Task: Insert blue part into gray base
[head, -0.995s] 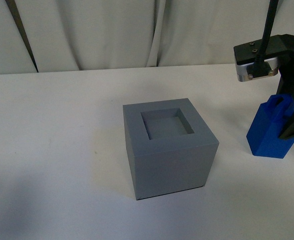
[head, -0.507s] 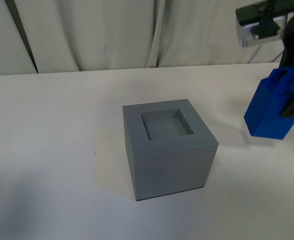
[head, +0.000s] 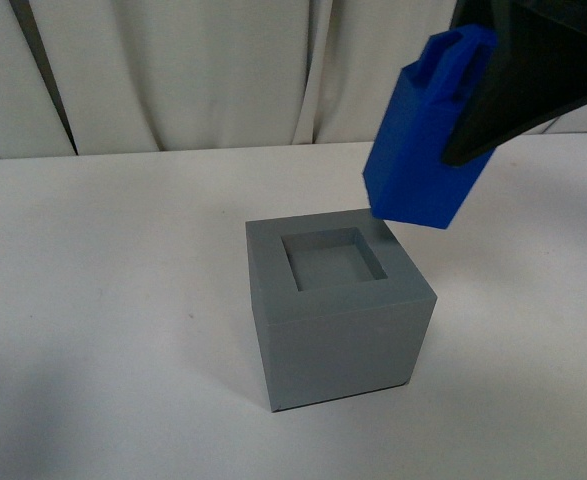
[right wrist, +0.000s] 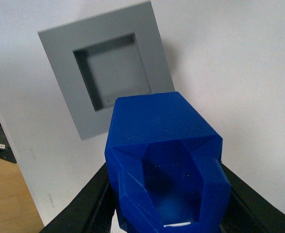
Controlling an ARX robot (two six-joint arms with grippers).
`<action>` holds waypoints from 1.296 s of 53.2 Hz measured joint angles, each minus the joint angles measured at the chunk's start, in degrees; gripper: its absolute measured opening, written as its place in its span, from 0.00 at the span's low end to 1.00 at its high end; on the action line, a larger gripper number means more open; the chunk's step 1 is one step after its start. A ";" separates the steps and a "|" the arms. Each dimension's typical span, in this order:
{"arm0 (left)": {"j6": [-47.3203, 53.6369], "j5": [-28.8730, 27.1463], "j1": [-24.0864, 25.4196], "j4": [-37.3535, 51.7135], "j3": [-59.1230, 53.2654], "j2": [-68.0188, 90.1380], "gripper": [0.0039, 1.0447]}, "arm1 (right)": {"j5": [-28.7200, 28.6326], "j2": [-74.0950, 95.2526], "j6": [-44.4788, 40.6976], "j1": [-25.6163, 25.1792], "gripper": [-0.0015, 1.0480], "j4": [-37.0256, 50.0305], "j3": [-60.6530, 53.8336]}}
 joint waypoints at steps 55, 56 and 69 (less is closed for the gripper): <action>0.00 0.00 0.00 0.00 0.00 0.00 0.94 | 3.91 4.24 3.50 7.85 0.46 0.90 0.72; 0.00 0.00 0.00 0.00 0.00 0.00 0.94 | 3.91 4.35 3.50 7.85 0.46 0.79 0.87; 0.00 0.00 0.00 0.00 0.00 0.00 0.94 | 4.39 4.96 3.21 7.80 0.46 -0.42 1.88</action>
